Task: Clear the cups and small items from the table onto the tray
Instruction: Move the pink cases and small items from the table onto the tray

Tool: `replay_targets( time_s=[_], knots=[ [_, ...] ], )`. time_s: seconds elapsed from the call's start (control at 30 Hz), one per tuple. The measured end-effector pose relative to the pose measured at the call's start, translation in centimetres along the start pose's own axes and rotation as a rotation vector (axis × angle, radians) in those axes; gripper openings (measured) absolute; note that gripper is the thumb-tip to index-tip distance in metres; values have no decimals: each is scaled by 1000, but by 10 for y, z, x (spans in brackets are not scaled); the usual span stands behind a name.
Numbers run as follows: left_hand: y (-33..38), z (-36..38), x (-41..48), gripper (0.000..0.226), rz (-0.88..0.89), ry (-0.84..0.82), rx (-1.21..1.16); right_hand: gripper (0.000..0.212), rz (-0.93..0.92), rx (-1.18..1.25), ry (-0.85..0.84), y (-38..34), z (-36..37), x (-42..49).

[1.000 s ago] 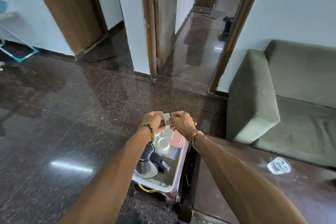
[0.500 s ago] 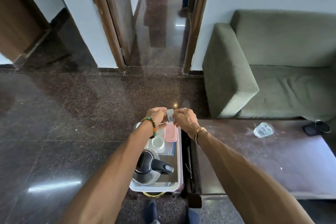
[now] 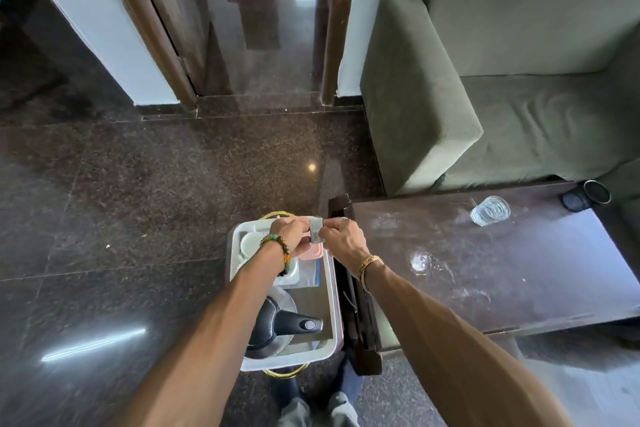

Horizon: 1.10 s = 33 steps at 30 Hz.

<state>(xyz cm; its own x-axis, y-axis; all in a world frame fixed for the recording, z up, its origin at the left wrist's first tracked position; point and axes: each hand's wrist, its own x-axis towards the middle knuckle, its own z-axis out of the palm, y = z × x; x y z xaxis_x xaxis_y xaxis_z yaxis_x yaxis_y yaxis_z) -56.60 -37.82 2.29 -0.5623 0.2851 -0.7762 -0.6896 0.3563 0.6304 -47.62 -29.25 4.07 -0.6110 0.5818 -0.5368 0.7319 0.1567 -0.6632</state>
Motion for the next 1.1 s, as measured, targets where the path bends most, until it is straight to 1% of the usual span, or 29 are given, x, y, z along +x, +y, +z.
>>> replay_targets(
  time_s=[0.2,0.23,0.3,0.37,0.53,0.63,0.7,0.77,0.87,0.97,1.1],
  knots=[
    [-31,1,40,20,-81,45,-3,21,68,-16,-69,31,30,34],
    [-34,0,46,20,-95,56,-1,22,83,-13,-82,36,36,40],
    [-38,-1,59,21,-119,69,7,33,111,-5,-106,44,46,54],
    [-41,-3,71,22,-133,79,23,39,126,-2,-117,50,54,66],
    [-44,0,98,9,-150,84,34,42,140,1,-108,60,65,91],
    [-45,5,107,15,-156,91,41,40,130,10,-106,62,66,101],
    [-46,7,111,23,-156,109,68,39,134,13,-104,65,67,104],
    [-46,8,112,25,-157,107,71,40,131,7,-96,68,67,106],
    [-44,7,105,21,-154,100,96,38,137,4,-62,71,66,104],
    [-41,3,95,19,-142,109,149,41,160,19,-71,70,57,96],
    [-36,-2,84,17,-118,141,191,41,132,20,-92,65,41,84]
  ],
)
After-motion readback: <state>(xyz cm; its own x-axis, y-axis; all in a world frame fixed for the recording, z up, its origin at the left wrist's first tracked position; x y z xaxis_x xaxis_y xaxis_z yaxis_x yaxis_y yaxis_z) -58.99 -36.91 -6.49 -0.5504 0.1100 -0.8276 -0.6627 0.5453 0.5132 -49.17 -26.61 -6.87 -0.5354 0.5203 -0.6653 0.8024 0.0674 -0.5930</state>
